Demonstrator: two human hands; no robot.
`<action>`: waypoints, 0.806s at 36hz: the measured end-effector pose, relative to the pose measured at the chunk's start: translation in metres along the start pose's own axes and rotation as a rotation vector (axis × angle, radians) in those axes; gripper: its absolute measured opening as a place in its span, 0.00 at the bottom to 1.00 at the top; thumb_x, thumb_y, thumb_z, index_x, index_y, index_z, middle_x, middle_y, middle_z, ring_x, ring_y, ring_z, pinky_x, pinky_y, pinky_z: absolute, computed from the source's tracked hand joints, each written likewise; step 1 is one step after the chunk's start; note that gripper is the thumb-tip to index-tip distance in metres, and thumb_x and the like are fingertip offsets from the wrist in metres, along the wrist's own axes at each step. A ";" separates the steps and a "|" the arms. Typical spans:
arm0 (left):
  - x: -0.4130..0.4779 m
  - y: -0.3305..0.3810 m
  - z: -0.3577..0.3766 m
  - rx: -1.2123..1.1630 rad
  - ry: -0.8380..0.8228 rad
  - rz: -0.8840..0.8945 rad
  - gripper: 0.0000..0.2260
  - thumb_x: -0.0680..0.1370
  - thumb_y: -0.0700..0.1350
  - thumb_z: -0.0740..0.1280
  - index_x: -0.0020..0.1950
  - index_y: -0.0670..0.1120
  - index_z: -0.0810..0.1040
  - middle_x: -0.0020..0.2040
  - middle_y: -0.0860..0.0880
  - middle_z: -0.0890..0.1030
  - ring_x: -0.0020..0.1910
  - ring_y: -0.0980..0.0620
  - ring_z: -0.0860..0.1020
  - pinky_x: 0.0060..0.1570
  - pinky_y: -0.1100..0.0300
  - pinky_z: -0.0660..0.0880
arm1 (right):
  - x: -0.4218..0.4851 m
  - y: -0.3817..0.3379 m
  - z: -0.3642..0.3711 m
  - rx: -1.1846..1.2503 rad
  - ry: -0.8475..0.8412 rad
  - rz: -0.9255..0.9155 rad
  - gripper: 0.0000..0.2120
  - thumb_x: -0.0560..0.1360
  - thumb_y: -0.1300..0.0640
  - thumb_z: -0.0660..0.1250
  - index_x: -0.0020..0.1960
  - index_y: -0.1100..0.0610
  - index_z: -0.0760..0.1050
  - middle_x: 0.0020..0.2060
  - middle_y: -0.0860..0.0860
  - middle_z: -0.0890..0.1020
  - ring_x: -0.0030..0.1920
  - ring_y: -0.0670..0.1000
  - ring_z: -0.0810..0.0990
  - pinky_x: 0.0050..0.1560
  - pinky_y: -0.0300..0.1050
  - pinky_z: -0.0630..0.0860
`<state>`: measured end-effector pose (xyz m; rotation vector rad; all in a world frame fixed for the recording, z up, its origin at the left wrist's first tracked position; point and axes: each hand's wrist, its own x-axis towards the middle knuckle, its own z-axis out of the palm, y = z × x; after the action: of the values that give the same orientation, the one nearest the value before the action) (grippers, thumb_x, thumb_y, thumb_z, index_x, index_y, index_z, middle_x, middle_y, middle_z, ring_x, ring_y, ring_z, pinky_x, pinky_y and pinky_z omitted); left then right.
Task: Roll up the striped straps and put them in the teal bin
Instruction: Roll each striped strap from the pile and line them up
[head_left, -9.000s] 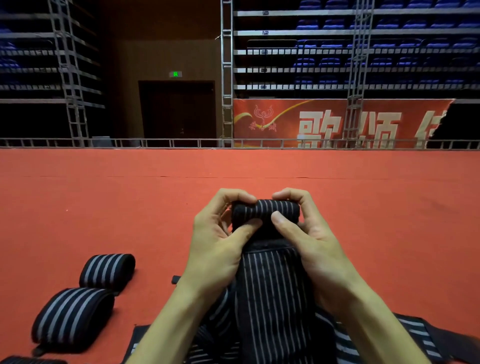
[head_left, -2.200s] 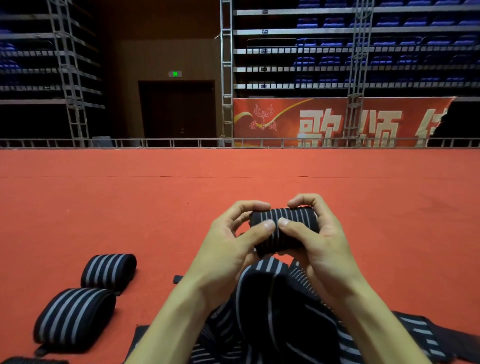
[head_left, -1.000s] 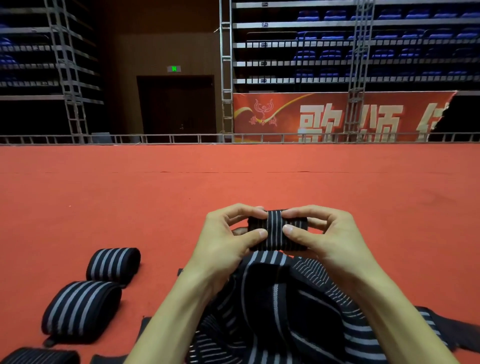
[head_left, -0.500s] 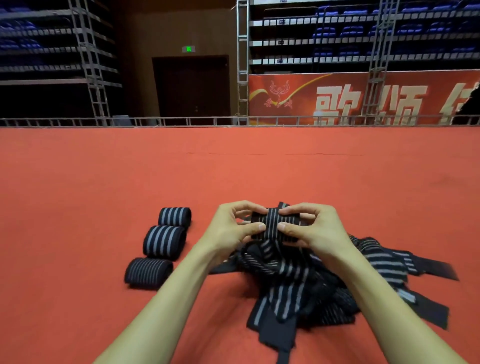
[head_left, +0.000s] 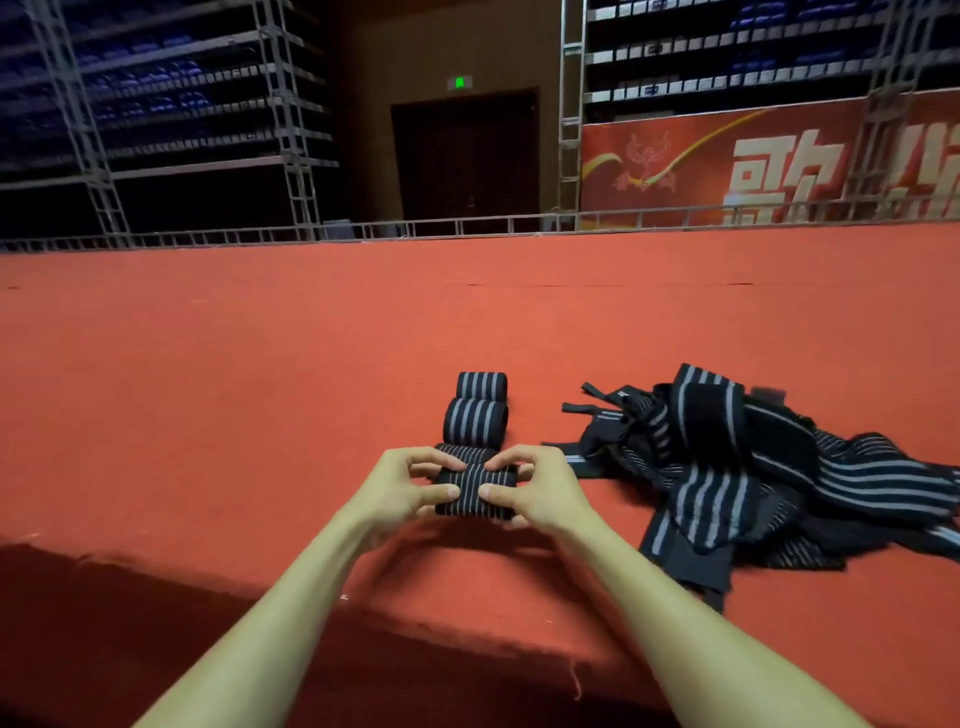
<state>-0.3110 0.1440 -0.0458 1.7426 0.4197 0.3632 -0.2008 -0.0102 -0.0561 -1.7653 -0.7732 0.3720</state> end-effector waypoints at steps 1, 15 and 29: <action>0.000 -0.005 -0.006 0.005 0.001 -0.016 0.12 0.73 0.29 0.71 0.46 0.46 0.84 0.50 0.43 0.81 0.40 0.48 0.81 0.40 0.55 0.79 | 0.002 0.002 0.007 -0.018 0.005 0.009 0.10 0.70 0.62 0.78 0.43 0.50 0.80 0.38 0.55 0.78 0.35 0.57 0.83 0.35 0.57 0.83; 0.023 -0.022 -0.025 0.379 -0.084 0.052 0.09 0.74 0.34 0.74 0.49 0.47 0.83 0.55 0.43 0.78 0.48 0.52 0.80 0.39 0.59 0.81 | 0.026 0.014 0.020 -0.370 -0.072 -0.014 0.11 0.69 0.50 0.78 0.42 0.44 0.75 0.37 0.47 0.80 0.28 0.53 0.84 0.31 0.46 0.79; 0.027 -0.020 -0.024 0.995 -0.089 0.277 0.14 0.76 0.46 0.73 0.61 0.50 0.81 0.56 0.48 0.74 0.51 0.54 0.71 0.56 0.62 0.67 | 0.024 0.022 0.028 -0.480 -0.004 -0.031 0.13 0.69 0.42 0.76 0.50 0.43 0.79 0.55 0.49 0.80 0.53 0.55 0.82 0.56 0.50 0.78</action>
<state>-0.2995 0.1810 -0.0599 2.7935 0.3058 0.2826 -0.1929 0.0224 -0.0830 -2.1949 -0.9469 0.1754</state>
